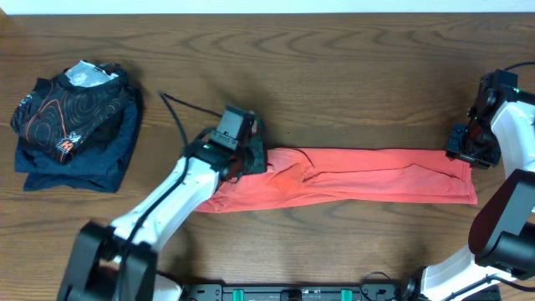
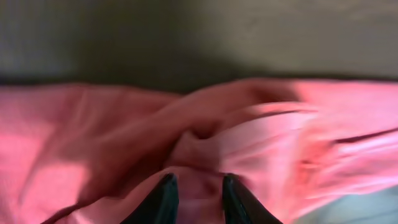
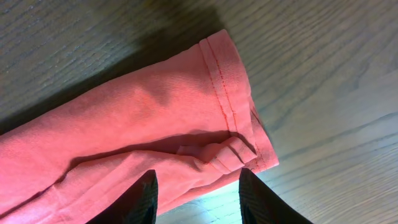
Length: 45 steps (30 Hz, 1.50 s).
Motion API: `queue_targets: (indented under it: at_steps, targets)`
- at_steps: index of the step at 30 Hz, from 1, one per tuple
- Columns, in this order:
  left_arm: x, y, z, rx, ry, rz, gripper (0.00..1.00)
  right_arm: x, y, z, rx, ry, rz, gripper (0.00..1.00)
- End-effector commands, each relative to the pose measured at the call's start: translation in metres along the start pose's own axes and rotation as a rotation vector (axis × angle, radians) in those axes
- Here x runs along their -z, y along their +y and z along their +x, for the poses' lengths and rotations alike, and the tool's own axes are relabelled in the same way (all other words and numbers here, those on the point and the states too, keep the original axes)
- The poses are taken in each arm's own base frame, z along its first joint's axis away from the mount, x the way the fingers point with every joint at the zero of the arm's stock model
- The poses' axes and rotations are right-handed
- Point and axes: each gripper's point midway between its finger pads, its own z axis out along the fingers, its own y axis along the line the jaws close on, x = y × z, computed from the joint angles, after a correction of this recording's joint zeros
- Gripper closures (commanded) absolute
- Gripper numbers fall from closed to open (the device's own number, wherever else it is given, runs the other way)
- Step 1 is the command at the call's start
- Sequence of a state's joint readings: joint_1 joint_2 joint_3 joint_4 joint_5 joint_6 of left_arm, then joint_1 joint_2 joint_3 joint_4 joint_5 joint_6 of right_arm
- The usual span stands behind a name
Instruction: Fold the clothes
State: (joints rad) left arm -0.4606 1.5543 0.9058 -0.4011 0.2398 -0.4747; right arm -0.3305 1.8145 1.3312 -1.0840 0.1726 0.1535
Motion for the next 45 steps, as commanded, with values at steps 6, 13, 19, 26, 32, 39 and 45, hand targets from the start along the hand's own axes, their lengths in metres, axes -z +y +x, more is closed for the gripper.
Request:
queue_targets:
  at_steps: [6,13,19,26,32,39,45]
  targets:
    - [-0.035,0.060,0.013,0.143,0.070,-0.200,0.73,0.002,0.000,0.004,-0.018,0.007,-0.022,0.59]
    - [-0.045,0.065,0.025,0.212,0.143,-0.178,0.66,0.002,0.000,0.004,-0.014,0.010,-0.022,0.59]
    - [-0.023,0.049,0.002,0.111,0.071,-0.129,0.60,0.002,-0.001,0.007,-0.012,0.022,-0.020,0.55]
    - [0.032,0.037,-0.025,0.092,-0.087,-0.088,0.49,-0.002,-0.011,0.011,-0.024,0.042,-0.019,0.50]
    - [0.050,0.042,-0.019,0.111,-0.087,-0.096,0.47,-0.029,-0.010,0.015,-0.001,0.035,-0.140,0.43]
    - [0.050,0.047,-0.008,0.120,-0.043,-0.119,0.47,-0.063,-0.010,0.025,0.032,0.007,-0.202,0.31]
    - [0.050,0.047,-0.008,0.119,-0.043,-0.119,0.47,-0.075,-0.009,0.031,0.027,0.002,-0.204,0.34]
